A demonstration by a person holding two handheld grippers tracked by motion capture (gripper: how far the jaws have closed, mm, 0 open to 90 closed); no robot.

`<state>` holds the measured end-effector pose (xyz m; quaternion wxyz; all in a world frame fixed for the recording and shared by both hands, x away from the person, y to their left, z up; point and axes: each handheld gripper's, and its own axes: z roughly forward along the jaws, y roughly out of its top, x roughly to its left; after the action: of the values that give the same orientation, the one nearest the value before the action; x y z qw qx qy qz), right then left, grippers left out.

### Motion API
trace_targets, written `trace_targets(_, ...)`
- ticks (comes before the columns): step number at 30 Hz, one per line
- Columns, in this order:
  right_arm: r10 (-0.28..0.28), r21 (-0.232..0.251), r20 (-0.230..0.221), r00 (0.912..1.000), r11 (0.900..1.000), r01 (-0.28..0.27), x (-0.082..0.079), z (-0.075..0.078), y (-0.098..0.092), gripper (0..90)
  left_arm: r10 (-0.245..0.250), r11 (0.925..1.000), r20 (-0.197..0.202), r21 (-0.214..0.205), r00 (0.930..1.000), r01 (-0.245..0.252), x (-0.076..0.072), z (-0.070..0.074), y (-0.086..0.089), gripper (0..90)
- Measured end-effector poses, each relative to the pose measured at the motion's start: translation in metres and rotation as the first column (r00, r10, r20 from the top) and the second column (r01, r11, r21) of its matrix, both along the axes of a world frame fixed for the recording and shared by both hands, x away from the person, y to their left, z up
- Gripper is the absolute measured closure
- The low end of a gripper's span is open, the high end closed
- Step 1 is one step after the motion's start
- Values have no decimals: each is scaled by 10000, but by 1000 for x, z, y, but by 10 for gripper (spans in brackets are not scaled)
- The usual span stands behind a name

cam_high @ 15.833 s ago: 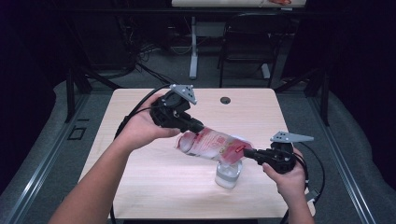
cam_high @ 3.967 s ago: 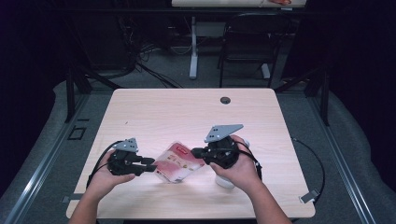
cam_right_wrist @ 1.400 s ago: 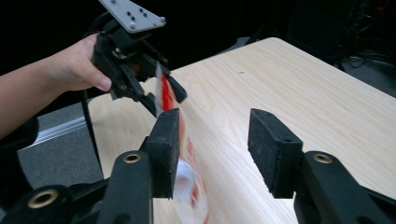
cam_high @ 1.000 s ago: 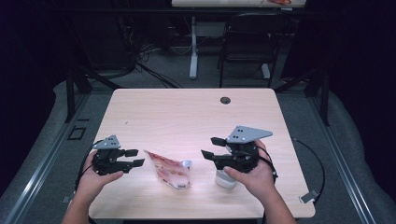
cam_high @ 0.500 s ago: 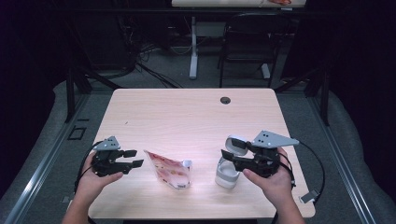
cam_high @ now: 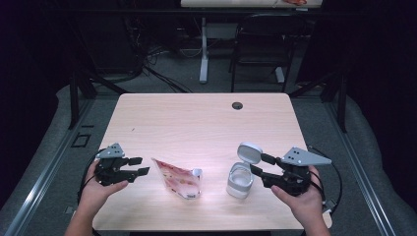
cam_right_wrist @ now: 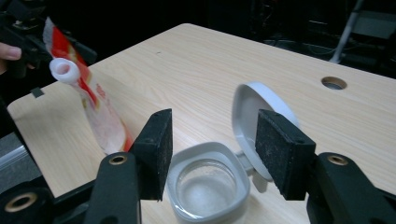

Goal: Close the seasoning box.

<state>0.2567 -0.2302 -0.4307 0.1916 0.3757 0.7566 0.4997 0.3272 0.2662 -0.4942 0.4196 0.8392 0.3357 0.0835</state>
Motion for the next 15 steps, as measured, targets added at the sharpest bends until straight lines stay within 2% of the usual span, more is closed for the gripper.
trace_targets(2, -126, 69, -70, 9999, 9999, 127, -1, -2, -5, 466, 23, 10000, -74, -14, 10000, -23, 0, -1, 0, 471)
trace_targets(8, -528, -241, -322, 9981, 9984, 520, -1, -12, -15, 466, 112, 9999, -27, 41, 9999, -112, 1, -3, 0, 470)
trace_targets(15, -957, -209, -612, 9935, 9953, 946, -2, -27, -25, 468, 150, 9998, -44, 118, 9999, -149, 0, -3, 0, 466)
